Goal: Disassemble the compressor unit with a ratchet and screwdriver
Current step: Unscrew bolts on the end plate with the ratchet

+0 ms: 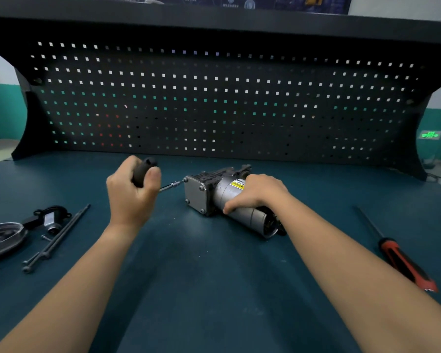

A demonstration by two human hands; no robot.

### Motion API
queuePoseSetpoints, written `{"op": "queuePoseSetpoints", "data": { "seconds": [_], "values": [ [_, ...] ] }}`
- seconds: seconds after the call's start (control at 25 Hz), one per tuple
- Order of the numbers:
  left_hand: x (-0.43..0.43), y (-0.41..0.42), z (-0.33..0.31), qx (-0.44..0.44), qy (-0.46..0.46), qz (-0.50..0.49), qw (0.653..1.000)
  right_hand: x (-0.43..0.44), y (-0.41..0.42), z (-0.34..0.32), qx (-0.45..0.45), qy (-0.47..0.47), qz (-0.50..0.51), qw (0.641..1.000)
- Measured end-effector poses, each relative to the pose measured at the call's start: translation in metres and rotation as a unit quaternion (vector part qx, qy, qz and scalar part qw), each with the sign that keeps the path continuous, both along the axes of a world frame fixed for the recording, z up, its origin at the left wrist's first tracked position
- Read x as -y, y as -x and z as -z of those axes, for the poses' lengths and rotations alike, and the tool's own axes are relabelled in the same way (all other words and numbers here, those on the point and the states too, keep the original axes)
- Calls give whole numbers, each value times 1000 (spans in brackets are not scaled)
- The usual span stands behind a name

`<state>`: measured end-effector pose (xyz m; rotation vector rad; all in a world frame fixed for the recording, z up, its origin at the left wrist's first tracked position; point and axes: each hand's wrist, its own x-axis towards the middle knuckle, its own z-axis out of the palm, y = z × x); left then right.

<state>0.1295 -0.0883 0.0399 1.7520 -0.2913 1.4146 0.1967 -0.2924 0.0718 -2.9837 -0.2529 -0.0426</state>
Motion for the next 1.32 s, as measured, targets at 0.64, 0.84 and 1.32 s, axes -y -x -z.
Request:
{"op": "queuePoseSetpoints", "data": {
  "seconds": [0.64,0.84,1.32],
  "values": [
    [-22,-14,-3,-8,145,14,989,-1,0,3,17,-12,10,1000],
    [-25,-16,-9,-29,168,-5,985,-1,1,3,19,-14,7,1000],
    [-43,-24,-18,-163,506,89,842,4,-7,3,15,-7,-4,1000]
  ]
}}
